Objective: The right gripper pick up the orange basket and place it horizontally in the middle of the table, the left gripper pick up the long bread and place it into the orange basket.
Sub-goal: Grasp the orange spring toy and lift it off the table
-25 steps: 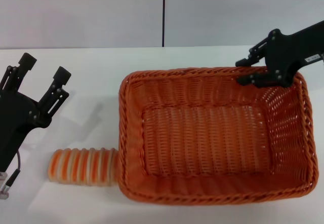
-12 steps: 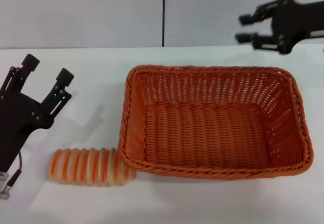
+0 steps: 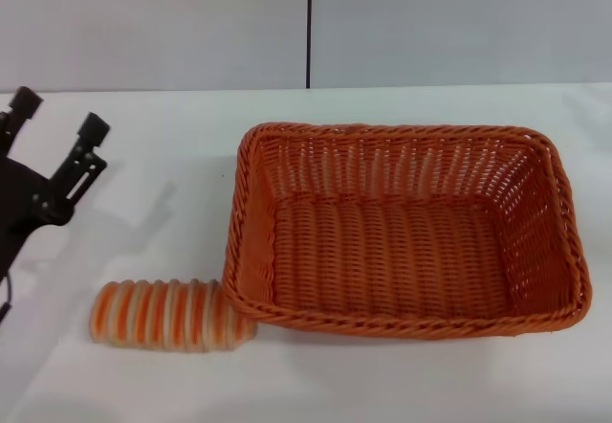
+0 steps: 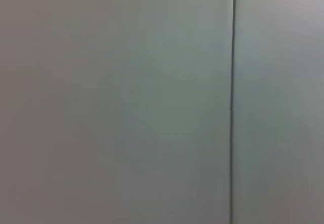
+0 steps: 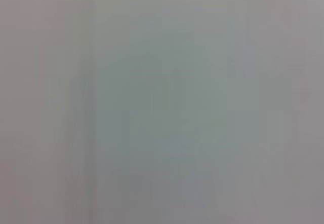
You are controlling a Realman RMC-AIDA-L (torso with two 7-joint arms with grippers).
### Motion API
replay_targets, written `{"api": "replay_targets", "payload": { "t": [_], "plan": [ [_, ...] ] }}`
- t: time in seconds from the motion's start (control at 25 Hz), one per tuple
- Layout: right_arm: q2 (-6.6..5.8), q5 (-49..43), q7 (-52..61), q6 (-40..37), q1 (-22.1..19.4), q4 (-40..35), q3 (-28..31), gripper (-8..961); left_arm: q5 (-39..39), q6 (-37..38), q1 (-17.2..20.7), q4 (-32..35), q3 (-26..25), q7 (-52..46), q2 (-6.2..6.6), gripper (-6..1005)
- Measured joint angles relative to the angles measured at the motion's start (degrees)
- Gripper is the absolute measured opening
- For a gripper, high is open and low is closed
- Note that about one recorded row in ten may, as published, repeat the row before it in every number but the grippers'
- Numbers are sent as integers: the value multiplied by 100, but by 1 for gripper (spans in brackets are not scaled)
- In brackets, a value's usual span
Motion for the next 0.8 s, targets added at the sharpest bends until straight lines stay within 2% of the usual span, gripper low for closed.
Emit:
{"api": "replay_targets", "payload": {
  "t": [0.12,0.24,0.36,0.52,0.72,0.8],
  "plan": [
    [34,307,-277,16,-403,497,604,370,-1,-33,80,272,-22,-22,13,717],
    [162,501,-665,-15,-726,799,1081,370,10,-63,195,617,-27,-48,22,716],
    [274,526,-867,-99,-925,955,1487,370,146,-117,382,1202,65,-433,92,714],
    [315,523,-885,-285,-1069,1041,1619,369,630,-131,566,1994,101,-1946,297,713],
    [314,523,-889,-457,-1058,1072,1649,369,1545,-96,523,2444,104,-3174,590,710],
    [311,524,-890,-525,-1011,1079,1651,369,2037,-109,461,2580,106,-3553,657,710]
  ]
}}
